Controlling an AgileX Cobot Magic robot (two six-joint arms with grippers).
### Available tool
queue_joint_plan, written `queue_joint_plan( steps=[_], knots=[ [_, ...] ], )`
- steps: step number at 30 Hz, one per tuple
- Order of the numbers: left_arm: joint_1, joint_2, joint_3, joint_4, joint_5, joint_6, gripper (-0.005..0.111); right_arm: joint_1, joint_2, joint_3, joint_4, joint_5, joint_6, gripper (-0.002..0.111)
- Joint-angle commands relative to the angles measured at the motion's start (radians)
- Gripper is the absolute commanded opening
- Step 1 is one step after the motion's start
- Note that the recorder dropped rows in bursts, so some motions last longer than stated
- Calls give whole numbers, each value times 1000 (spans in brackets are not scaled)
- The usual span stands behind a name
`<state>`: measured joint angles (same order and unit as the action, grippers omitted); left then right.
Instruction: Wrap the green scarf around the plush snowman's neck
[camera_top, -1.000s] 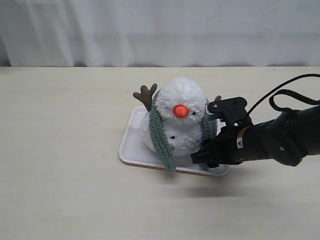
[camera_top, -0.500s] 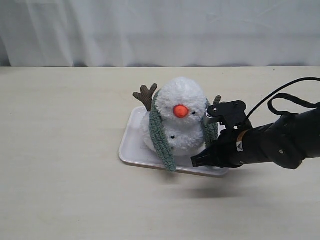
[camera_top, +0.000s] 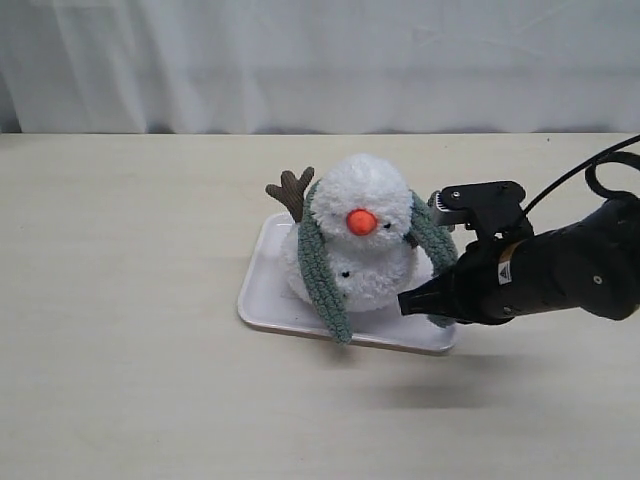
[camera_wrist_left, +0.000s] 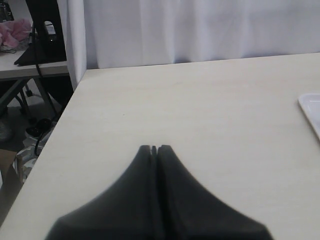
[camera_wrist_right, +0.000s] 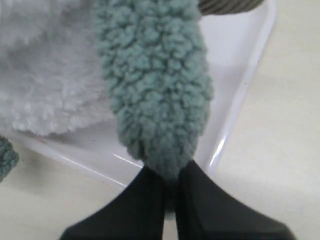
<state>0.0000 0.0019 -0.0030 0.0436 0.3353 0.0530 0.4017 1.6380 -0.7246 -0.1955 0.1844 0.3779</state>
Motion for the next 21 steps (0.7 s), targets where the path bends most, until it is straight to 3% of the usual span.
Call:
queue_joint_plan(
  steps=[1, 6, 13, 18, 21],
  knots=[
    [-1, -2, 3, -2, -12, -2, 0, -3, -10, -33, 139, 119, -110, 4],
    [-1, -2, 3, -2, -12, -2, 0, -3, -10, -91, 499, 261, -459, 4],
    [-1, -2, 3, -2, -12, -2, 0, -3, -10, -110, 1059, 266, -944, 4],
    [-1, -2, 3, -2, -12, -2, 0, -3, -10, -110, 1321, 302, -1136, 4],
    [-1, -2, 3, -2, -12, -2, 0, -3, -10, -110, 1382, 320, -1179, 4]
  ],
)
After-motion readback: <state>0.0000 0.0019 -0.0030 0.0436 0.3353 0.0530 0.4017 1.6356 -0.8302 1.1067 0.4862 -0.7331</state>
